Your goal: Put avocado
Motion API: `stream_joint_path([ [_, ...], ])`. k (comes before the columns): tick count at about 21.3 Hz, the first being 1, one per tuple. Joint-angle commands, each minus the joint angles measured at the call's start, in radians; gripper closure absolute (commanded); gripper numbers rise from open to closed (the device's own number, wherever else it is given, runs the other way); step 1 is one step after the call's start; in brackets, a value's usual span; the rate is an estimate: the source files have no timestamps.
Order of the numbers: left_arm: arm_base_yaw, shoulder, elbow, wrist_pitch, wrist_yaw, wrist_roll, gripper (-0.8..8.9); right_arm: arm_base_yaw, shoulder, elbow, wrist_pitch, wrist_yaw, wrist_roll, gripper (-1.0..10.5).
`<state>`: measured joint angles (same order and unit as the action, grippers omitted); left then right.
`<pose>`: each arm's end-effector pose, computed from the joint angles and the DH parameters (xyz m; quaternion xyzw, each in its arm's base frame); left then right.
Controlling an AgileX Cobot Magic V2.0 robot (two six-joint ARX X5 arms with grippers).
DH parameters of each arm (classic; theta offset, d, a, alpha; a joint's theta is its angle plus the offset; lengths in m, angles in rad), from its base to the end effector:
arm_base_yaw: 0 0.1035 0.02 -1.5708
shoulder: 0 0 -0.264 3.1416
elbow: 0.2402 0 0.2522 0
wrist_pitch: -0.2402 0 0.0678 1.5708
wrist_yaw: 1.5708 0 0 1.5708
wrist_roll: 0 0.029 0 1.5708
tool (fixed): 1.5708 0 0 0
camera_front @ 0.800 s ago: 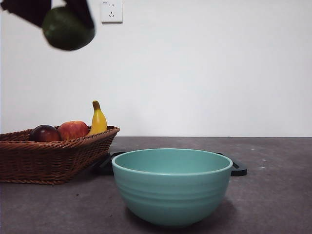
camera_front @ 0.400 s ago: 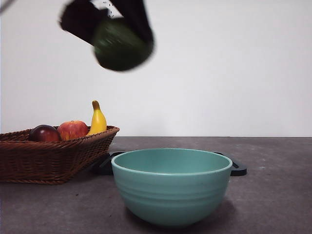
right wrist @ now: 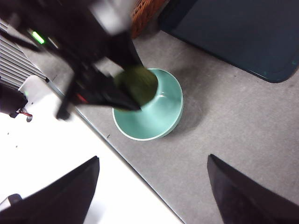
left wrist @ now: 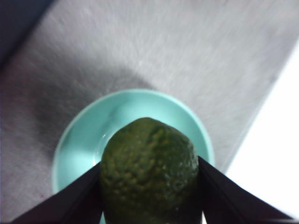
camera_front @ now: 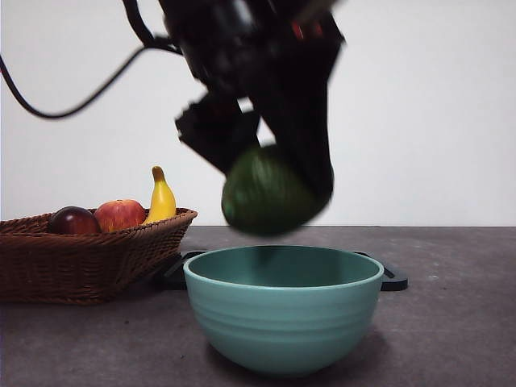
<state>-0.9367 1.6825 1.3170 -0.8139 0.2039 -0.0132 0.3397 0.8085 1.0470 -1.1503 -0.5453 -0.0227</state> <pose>0.1945 -0.2744 0.2454 0.1946 0.5221 -0.4453 0.7009 0.1065 0.0536 0.3374 0.0360 0.4336 0.3894 0.8118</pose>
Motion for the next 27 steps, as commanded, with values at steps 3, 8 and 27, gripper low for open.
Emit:
stream_joint_path([
  [3,-0.044,0.095,0.013,0.037,-0.032,0.027,5.79,0.005,0.007,0.021,0.003,0.003,0.0,5.8],
  [8,-0.06,0.157,0.013,0.051,-0.066,0.04,5.64,0.005,0.007,0.021,0.003,0.003,0.0,5.8],
  [27,0.018,-0.044,0.014,0.029,-0.066,0.021,3.49,0.005,0.008,0.021,0.005,0.003,-0.001,5.8],
])
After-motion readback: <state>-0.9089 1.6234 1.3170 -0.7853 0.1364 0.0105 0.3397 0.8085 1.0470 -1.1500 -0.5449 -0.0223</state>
